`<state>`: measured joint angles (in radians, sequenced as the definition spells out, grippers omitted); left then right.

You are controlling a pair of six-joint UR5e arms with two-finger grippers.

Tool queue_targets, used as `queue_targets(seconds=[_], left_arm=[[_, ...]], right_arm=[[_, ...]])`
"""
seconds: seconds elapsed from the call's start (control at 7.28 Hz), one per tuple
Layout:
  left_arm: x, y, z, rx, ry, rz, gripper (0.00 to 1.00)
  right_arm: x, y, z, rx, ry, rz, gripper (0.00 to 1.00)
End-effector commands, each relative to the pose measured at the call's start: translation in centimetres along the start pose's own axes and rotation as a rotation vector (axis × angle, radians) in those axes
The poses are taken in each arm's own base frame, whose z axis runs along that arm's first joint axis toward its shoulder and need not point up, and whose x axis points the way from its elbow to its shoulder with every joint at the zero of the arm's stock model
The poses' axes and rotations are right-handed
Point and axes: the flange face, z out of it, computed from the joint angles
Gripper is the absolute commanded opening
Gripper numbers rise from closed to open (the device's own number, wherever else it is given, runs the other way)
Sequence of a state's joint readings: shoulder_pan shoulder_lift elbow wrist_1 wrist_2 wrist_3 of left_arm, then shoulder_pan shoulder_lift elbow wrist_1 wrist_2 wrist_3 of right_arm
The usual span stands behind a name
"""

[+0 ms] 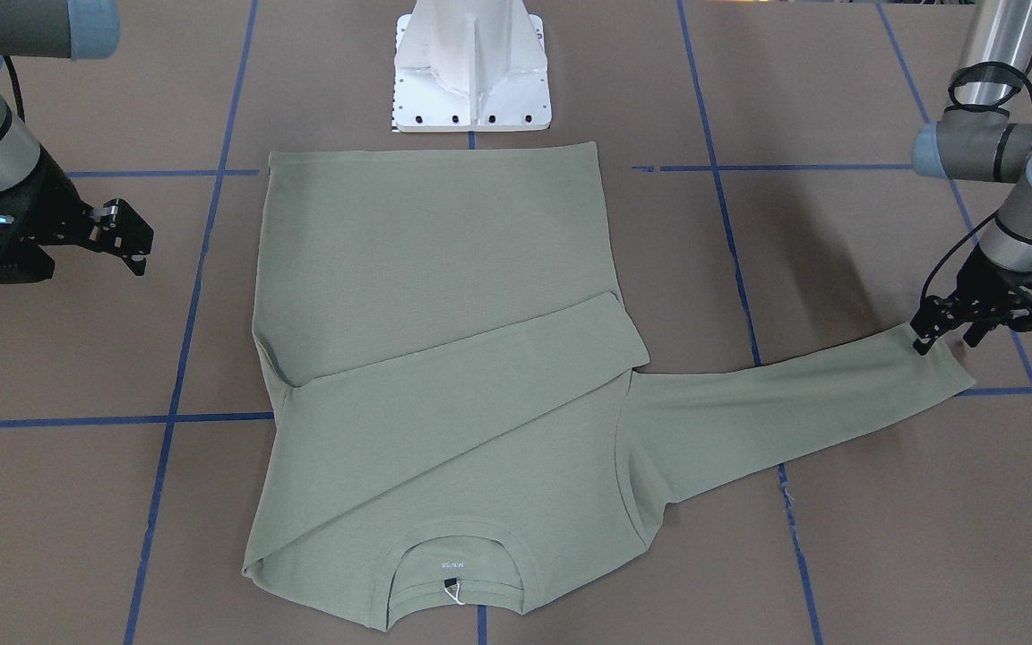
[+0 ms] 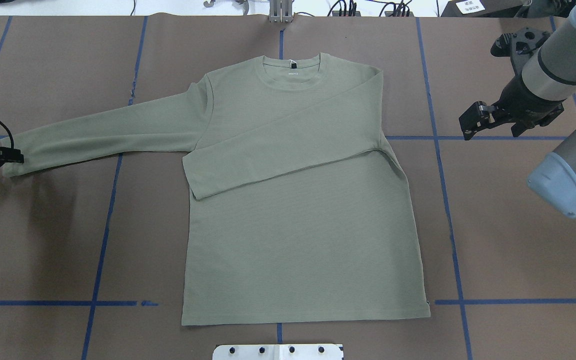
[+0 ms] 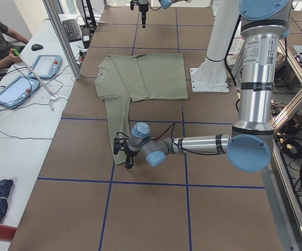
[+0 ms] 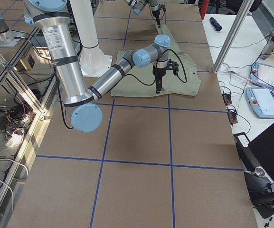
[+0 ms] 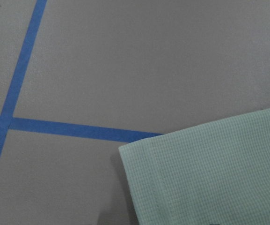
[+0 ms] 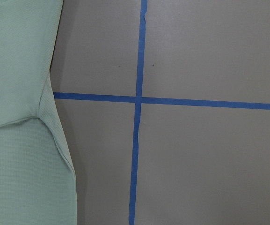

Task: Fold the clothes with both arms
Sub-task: 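Grasp the cuff of the other sleeve with the left gripper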

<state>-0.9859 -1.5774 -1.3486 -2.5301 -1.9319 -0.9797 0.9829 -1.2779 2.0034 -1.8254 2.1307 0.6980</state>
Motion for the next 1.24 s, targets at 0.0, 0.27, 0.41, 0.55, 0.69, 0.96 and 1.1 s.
queue_targets(seconds=[0.0,0.27,0.41,0.55,0.69,0.96,1.1], left_arm=[[0.1,0.1,0.1,-0.002,-0.001,-0.002,0.81],[0.1,0.2,0.2,-0.004,0.0,-0.013,0.58],[0.3,0.1,0.0,0.001,0.005,-0.023,0.35],[0.4,0.0,-0.1,0.004,0.007,-0.023,0.17],[0.6,-0.1,-0.2,0.007,0.008,-0.021,0.07],[1.7,-0.4,-1.3,0.018,0.03,-0.016,0.0],[2.7,-0.6,-2.3,0.027,0.05,-0.01,0.0]], right_arm=[[0.1,-0.1,-0.1,0.002,0.0,0.003,1.0],[0.0,-0.1,-0.2,0.004,-0.002,0.001,1.0],[0.1,-0.1,-0.1,0.002,0.0,0.003,1.0],[0.1,-0.1,-0.1,0.002,0.0,0.003,1.0],[0.2,-0.1,0.0,0.001,0.001,0.003,1.0],[0.2,-0.1,0.0,0.001,0.003,0.004,1.0],[0.3,-0.2,-0.1,0.002,0.002,0.006,1.0]])
